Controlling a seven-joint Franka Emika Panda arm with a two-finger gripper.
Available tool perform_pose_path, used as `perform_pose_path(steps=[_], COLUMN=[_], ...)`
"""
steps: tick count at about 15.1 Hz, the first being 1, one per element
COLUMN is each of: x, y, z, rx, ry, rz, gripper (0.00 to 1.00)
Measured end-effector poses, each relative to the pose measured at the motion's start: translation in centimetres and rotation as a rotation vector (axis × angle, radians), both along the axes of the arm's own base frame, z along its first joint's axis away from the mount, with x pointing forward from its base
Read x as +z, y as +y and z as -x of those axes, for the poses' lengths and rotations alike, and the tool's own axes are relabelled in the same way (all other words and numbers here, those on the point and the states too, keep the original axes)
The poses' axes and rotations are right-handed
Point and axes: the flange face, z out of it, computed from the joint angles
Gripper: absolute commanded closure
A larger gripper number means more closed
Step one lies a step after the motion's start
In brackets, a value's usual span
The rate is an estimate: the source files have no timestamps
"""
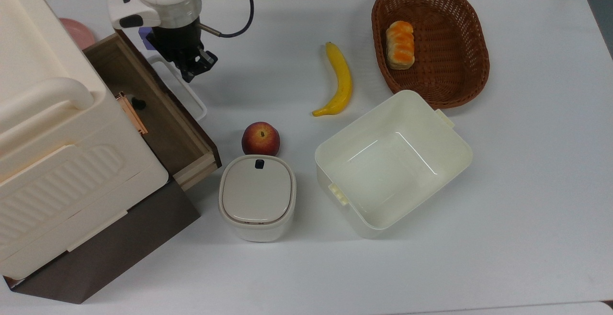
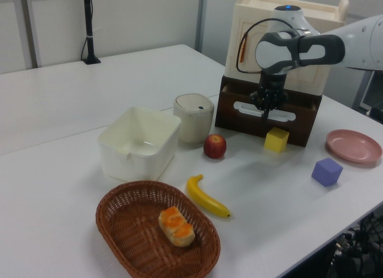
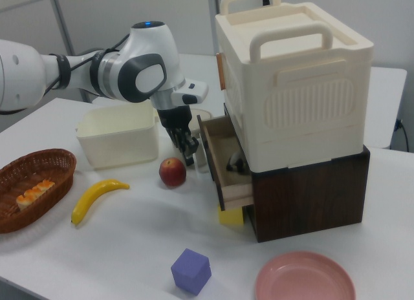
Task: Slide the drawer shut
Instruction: 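Push the drawer front inward into the wooden cabinet with the gripper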
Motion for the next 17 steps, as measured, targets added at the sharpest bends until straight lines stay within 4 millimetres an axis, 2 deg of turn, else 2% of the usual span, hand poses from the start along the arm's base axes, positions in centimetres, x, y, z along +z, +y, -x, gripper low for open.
perform_pose_path(steps=[8, 13, 17], x=[-0.8, -0.4, 0.0], y=[-2.4, -3.5, -5.2], z=[-0.6, -0.7, -0.7], rx=[-0.022, -0.034, -0.057], ry=[-0.045, -0.071, -0.112], rz=[0.014, 0.02, 0.029], gripper=[1.0, 1.0, 1.0])
